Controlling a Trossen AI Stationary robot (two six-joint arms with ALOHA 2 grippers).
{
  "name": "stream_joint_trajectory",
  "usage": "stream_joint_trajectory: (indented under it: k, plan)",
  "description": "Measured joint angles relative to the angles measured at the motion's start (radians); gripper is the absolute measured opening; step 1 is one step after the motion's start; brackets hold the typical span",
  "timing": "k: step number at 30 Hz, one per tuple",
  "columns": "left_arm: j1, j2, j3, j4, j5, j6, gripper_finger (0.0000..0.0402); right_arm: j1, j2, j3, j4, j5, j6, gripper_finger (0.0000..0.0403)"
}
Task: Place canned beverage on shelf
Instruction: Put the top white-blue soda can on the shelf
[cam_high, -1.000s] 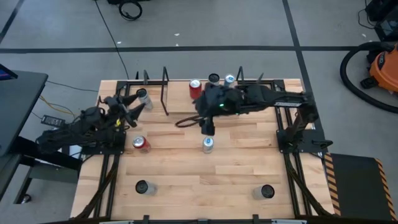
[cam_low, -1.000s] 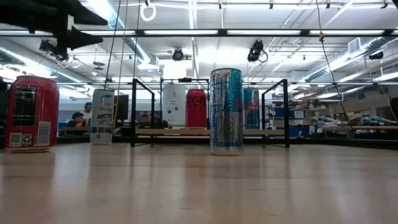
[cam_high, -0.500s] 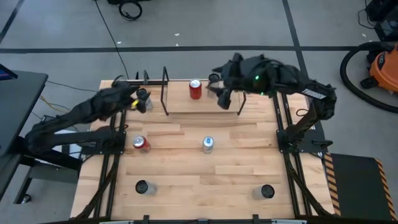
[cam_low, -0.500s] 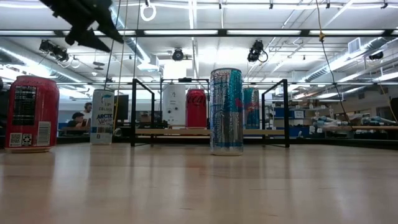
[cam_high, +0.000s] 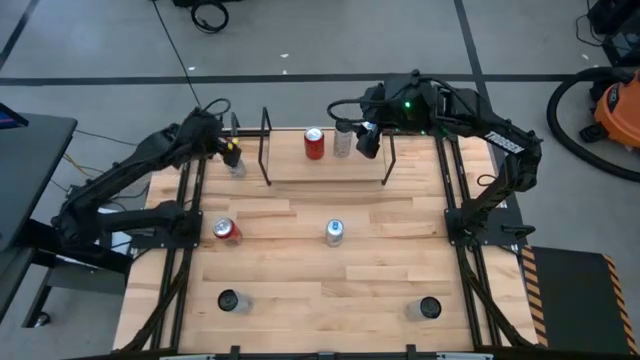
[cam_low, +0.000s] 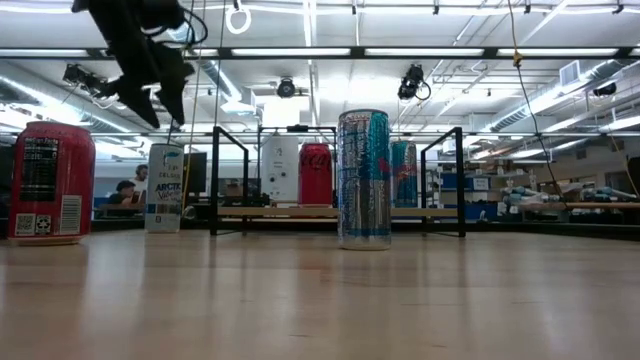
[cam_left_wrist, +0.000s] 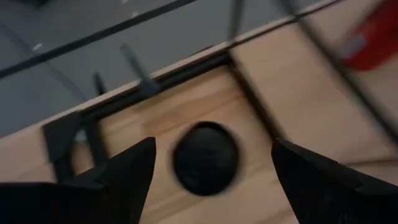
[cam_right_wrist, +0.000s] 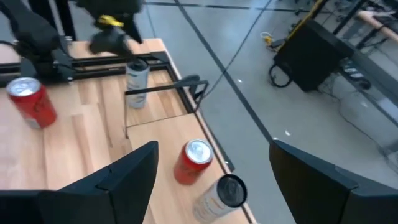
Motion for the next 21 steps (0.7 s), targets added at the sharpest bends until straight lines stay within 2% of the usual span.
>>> stream_joint_trajectory:
  k: [5,10,21]
  plan:
    - [0.108,0.042,0.0,0.042,0.026,0.064,0.0321,-0.023,0.0,0.0,0.002,-0.056,-0.045,0.0313]
    - [0.177,0.09,0.001,0.049,0.152,0.074,0.0321,-0.051,0.0,0.0,0.011,-0.081,-0.056,0.0313]
    - [0.184,0.181,0.001,0.065,0.225,0.111,0.0321,-0.119,0.0,0.0,0.01,-0.09,-0.056,0.0313]
